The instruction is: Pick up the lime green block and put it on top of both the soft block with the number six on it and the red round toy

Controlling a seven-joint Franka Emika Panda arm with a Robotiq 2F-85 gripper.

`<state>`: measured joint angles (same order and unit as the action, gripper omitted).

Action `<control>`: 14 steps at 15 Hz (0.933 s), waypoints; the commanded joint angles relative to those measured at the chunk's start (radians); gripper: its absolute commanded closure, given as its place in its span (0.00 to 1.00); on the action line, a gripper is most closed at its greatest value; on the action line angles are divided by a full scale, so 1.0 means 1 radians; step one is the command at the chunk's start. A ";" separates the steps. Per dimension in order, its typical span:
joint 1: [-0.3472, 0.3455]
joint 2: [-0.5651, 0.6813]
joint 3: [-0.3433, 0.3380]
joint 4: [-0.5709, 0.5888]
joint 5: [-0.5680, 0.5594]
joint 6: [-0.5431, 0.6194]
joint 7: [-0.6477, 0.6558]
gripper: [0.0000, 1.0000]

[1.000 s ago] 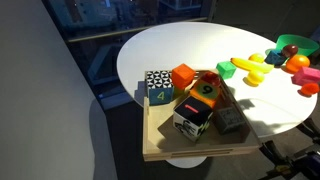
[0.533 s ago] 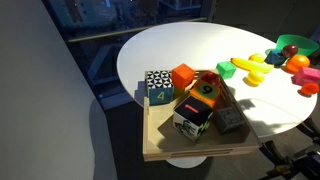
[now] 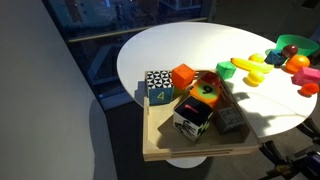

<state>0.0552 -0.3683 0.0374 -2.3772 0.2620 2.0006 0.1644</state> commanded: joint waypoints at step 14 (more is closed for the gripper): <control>-0.021 0.275 0.061 0.114 -0.322 0.306 0.214 0.00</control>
<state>0.0392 -0.1475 0.0858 -2.2967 -0.0131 2.2830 0.3375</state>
